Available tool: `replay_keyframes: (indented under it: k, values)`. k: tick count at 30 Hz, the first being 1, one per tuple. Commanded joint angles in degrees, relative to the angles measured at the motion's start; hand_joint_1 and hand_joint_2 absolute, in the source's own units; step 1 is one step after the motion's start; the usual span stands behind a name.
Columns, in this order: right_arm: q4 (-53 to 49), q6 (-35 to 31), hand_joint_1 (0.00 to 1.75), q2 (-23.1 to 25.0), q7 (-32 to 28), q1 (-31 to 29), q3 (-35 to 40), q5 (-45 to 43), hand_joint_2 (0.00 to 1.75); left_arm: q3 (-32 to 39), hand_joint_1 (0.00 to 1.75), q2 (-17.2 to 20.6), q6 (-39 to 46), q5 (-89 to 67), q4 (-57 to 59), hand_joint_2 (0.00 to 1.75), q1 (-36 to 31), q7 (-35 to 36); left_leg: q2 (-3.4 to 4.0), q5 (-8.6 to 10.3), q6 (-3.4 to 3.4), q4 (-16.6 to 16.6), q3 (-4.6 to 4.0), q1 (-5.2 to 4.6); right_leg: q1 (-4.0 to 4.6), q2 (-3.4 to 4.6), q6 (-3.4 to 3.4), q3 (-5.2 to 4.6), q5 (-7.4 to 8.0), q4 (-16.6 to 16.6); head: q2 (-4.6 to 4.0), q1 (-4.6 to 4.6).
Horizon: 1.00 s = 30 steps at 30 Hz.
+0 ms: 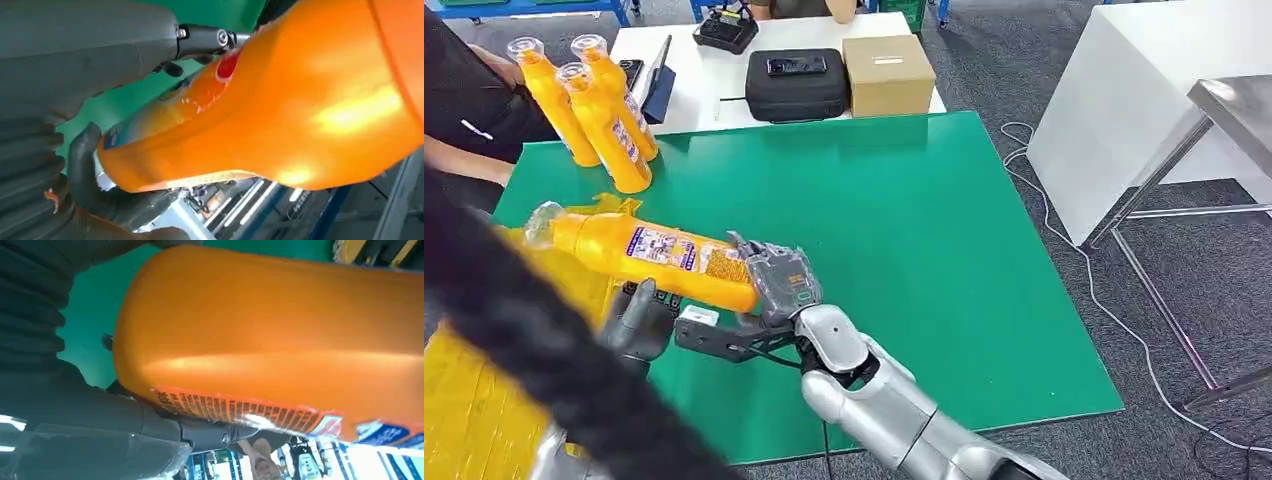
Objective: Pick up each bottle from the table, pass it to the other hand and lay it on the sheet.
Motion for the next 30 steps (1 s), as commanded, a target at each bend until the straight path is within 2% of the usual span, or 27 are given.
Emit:
replay_keyframes:
  k: [1,7,8,19,29,30]
  values:
    - [0.79,1.08,1.75,-0.13,1.39,0.33,3.1,0.55,1.75,-2.43,0.0,-0.22,3.33,-4.66,-3.29,1.75,0.12,-2.0,-0.06,-0.02,-0.06,-0.02,0.06,0.03,0.03,-0.13,0.01,0.09,-0.04,-0.04,0.0,0.0]
    - [3.55,2.53,1.75,1.61,3.7,0.67,4.05,2.11,1.75,-3.04,0.0,-0.26,8.7,-7.81,-6.98,1.75,1.16,-4.37,-0.03,-0.05,-0.08,0.0,0.08,0.05,0.06,-0.12,0.01,0.11,-0.05,-0.05,0.0,0.0]
    - [4.02,2.85,1.75,1.86,3.62,1.31,4.36,2.2,1.75,-2.09,0.0,-0.52,12.24,-11.17,-7.56,1.75,0.71,-7.61,0.0,-0.04,-0.06,-0.03,0.06,0.04,0.04,-0.07,0.0,0.08,-0.03,-0.05,0.0,0.0]
    - [4.24,2.96,1.75,1.93,3.61,1.85,4.77,2.31,1.75,-1.91,0.0,-0.27,12.57,-11.2,-7.96,1.75,0.24,-7.43,-0.04,-0.02,-0.07,-0.06,0.08,0.04,0.04,-0.11,0.01,0.11,-0.02,-0.09,0.0,0.0]
    - [7.0,4.14,1.75,3.17,1.58,4.62,7.12,2.82,1.75,-1.4,0.0,-0.25,14.47,-12.8,-6.77,1.75,0.72,-10.13,-0.05,-0.02,-0.08,-0.13,0.15,0.05,0.05,-0.12,-0.01,0.19,-0.03,-0.15,0.0,0.0]
    - [7.14,4.25,1.75,3.22,1.57,4.57,7.01,2.83,1.75,-1.22,0.63,-0.3,14.48,-12.8,-6.82,1.75,0.71,-10.13,-0.05,-0.02,-0.1,-0.15,0.19,0.05,0.05,-0.14,-0.01,0.21,-0.04,-0.15,0.0,0.0]
